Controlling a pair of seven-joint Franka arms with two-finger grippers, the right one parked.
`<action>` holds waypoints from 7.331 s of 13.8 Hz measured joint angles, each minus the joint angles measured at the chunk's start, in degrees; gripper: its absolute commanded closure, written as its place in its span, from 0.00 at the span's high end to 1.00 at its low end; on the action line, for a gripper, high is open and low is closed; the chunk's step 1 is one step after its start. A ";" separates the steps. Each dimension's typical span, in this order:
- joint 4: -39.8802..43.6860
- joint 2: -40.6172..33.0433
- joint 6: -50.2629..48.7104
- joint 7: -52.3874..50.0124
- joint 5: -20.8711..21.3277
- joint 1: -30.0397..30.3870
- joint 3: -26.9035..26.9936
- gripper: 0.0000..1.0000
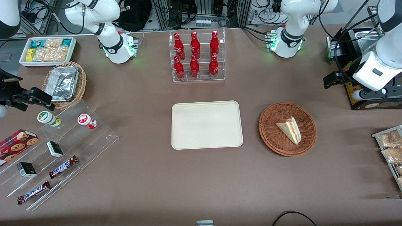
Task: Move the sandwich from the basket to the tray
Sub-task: 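Move the left gripper over the wrapped sandwich in the wicker basket, then lower the left gripper onto the sandwich and close on it, then lift the sandwich and carry it over the cream tray, then lower the sandwich onto the tray and open the left gripper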
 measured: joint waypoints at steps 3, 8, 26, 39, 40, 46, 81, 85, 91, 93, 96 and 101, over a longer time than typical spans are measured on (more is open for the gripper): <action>-0.88 0.00 0.17 1.21 0.00 0.00 -0.02 1.00; -7.80 0.31 4.74 1.59 0.00 -0.01 -0.06 1.00; -36.79 3.41 47.15 -22.07 -0.10 -1.93 -0.75 1.00; -36.69 11.71 55.56 -43.32 -0.10 -3.27 -0.81 1.00; -36.67 12.58 56.42 -43.34 -0.10 -3.26 -0.80 0.97; -36.10 14.30 57.34 -43.34 -0.09 -3.23 -0.61 0.08; 6.77 39.65 37.24 -48.01 -0.19 -37.46 -2.04 0.05; 7.60 40.94 37.24 -50.30 2.40 -37.84 -1.96 0.07; 8.02 41.01 37.27 -47.33 1.69 -37.84 -1.97 0.06; 8.03 41.04 37.29 -43.99 -0.71 -37.85 -1.98 0.07; 8.03 41.14 37.45 -42.37 -2.15 -37.85 -1.98 0.99; 8.31 41.12 37.46 -42.38 -2.27 -37.76 -1.85 1.00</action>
